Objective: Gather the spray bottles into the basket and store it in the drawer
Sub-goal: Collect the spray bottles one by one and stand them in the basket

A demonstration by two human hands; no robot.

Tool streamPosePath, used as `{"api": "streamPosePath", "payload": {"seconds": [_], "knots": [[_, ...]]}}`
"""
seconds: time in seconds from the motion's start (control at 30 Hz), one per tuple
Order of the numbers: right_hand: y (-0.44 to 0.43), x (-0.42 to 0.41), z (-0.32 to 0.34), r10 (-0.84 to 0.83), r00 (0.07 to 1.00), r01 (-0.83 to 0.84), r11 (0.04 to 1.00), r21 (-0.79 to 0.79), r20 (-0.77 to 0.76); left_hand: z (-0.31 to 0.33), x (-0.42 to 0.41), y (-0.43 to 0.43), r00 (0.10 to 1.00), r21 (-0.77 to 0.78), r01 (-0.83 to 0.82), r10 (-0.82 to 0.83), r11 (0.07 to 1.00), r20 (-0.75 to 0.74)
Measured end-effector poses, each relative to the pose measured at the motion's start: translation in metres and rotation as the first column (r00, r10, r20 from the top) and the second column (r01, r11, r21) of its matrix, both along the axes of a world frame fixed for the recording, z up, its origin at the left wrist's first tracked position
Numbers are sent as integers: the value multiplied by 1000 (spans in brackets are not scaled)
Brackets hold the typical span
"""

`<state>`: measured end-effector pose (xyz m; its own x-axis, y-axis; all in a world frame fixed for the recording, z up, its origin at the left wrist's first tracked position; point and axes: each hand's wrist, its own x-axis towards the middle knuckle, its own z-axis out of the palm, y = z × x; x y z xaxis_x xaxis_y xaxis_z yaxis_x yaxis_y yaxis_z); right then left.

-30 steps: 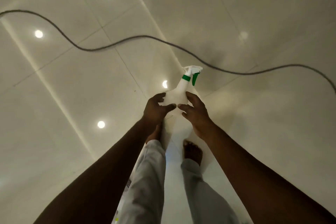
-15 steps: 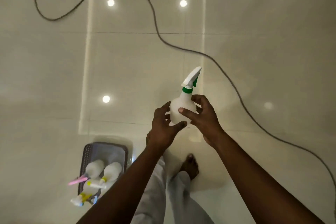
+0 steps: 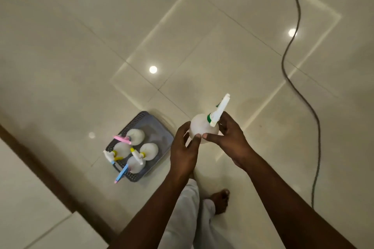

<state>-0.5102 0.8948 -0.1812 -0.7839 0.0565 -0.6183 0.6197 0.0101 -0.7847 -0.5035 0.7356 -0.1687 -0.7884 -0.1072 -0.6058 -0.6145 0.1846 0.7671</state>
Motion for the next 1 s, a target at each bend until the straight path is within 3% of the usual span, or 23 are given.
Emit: {"api": "streamPosePath", "payload": {"seconds": [0.23, 0.47, 0.73, 0.83, 1.0], "knots": [[-79, -50, -6, 347, 936, -338, 933, 128, -60, -5, -11, -68, 953, 55, -293, 287, 955, 92], [-153, -71, -32, 608, 782, -576, 789, 215, -137, -25, -11, -104, 713, 119, -693, 651, 711, 260], [-195, -96, -81, 766, 635, -727, 635, 261, -95, -81, -23, -120, 564, 82, -819, 768, 568, 305], [-208, -108, -109, 856, 506, -799, 510, 318, -102, -113, -28, -122, 453, 122, -888, 799, 443, 395], [-225, -122, -156, 933, 353, -856, 352, 378, -70, -179, -41, -129, 267, 62, -963, 906, 261, 329]]}}
